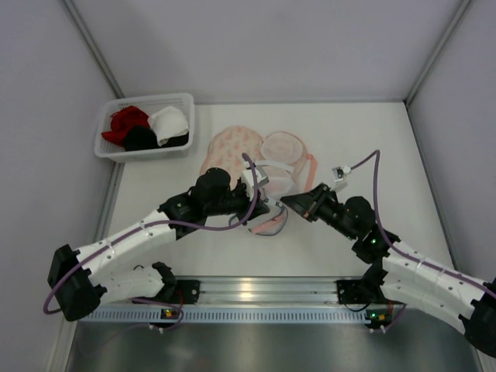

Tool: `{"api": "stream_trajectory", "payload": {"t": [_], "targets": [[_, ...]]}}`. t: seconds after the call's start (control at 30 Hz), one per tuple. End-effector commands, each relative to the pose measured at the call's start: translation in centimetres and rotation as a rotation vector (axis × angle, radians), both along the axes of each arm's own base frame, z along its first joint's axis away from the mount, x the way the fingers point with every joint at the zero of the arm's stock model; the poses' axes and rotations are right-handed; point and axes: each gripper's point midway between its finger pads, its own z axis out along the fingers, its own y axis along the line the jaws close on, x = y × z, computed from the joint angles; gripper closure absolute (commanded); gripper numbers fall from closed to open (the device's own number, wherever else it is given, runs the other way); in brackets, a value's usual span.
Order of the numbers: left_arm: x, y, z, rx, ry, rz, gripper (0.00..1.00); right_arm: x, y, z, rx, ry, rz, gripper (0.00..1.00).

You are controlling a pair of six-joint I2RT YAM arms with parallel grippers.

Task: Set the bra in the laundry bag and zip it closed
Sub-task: Zip the zipper on the laundry bag.

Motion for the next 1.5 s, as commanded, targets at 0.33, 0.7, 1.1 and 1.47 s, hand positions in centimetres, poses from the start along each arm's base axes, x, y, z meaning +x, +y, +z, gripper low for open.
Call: {"api": "stream_trajectory", "payload": {"t": [0.33, 0.7, 1.1, 1.47], "targets": [[0.0, -0.8, 3.5, -0.213, 0.106, 0.106, 1.0, 2.8, -4.8, 1.2, -0.23, -0.174, -0.24, 1.0], [2.5, -0.6, 4.5, -0.348, 0.22, 0.3, 0.95, 1.9, -6.0, -0.1, -0.243, -0.192, -0.252, 1.0], [1.7, 2.7, 10.1, -0.161, -0.214, 0.143, 0.01, 1.5, -3.1, 2.0, -0.332, -0.35, -0.083, 1.0], [2.2, -1.2, 4.0, 0.071, -0.281, -0.165, 0.01, -0.5, -2.0, 4.8, -0.31, -0.49, 0.043, 1.0]]}}
